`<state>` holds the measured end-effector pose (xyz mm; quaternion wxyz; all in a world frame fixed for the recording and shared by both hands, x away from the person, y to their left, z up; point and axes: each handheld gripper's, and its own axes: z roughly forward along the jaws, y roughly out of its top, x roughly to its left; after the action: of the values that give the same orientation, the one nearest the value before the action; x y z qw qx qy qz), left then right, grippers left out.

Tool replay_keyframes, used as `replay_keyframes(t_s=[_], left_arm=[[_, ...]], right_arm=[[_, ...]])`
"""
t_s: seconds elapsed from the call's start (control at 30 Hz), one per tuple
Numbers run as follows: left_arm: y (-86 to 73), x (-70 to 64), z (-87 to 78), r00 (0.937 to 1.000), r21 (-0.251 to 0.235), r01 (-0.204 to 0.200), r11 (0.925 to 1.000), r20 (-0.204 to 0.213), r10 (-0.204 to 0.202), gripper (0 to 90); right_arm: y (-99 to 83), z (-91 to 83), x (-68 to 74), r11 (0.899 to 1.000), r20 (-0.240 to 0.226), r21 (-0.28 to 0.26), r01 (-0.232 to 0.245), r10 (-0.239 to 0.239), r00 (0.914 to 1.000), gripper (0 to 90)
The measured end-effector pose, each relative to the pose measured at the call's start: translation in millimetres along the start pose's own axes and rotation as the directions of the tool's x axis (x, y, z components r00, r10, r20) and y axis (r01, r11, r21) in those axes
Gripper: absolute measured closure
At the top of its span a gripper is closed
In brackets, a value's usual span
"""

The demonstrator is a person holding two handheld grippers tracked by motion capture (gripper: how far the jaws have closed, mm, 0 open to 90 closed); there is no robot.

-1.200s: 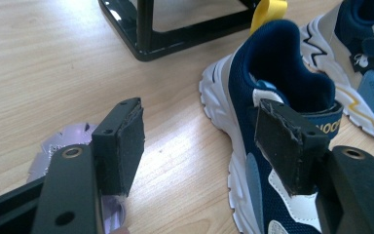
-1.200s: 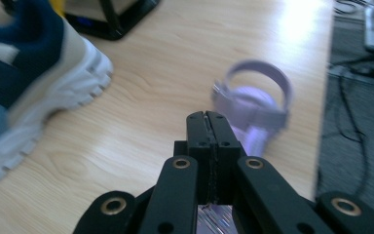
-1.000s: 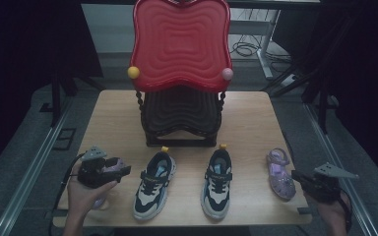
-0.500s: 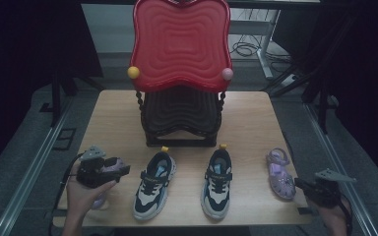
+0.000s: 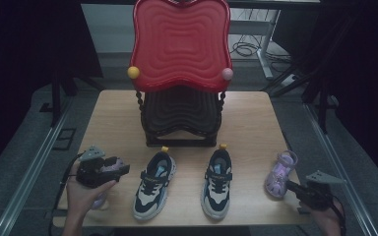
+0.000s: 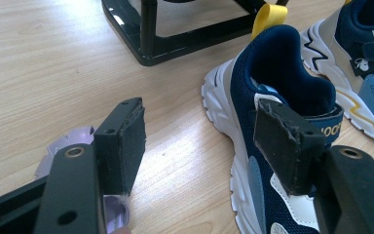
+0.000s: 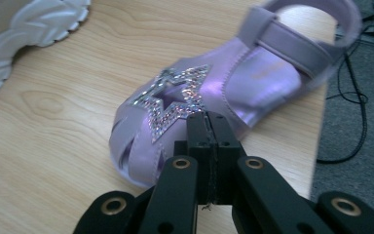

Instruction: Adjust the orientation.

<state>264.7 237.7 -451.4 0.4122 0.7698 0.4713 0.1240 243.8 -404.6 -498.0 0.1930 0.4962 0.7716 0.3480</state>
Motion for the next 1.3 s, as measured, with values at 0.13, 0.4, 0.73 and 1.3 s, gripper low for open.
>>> replay_keyframes(t_s=[0.13,0.4,0.73,1.3], left_arm=[[-0.1,-0.3,0.0,1.0,-0.008,0.0,1.0,0.0,0.0,35.8],[-0.1,0.3,-3.7,1.0,-0.032,0.001,0.9995,-0.003,-0.001,36.9],[-0.7,1.4,-2.5,0.9991,-0.028,0.012,0.9995,0.04,-0.011,36.9],[-1.7,2.6,0.5,0.999,-0.018,0.017,0.9997,0.042,-0.016,36.8]], right_arm=[[3.6,1.9,7.5,1.0,0.003,0.011,0.0,0.0,1.0,89.4],[11.7,14.1,27.3,0.998,-0.011,0.028,0.05,-0.049,0.9987,89.3],[23.2,31.3,54.5,0.994,0.072,0.041,0.104,-0.107,0.9917,88.5],[35.3,43.9,72.8,0.991,0.121,0.014,0.135,-0.135,0.9833,88.7]])
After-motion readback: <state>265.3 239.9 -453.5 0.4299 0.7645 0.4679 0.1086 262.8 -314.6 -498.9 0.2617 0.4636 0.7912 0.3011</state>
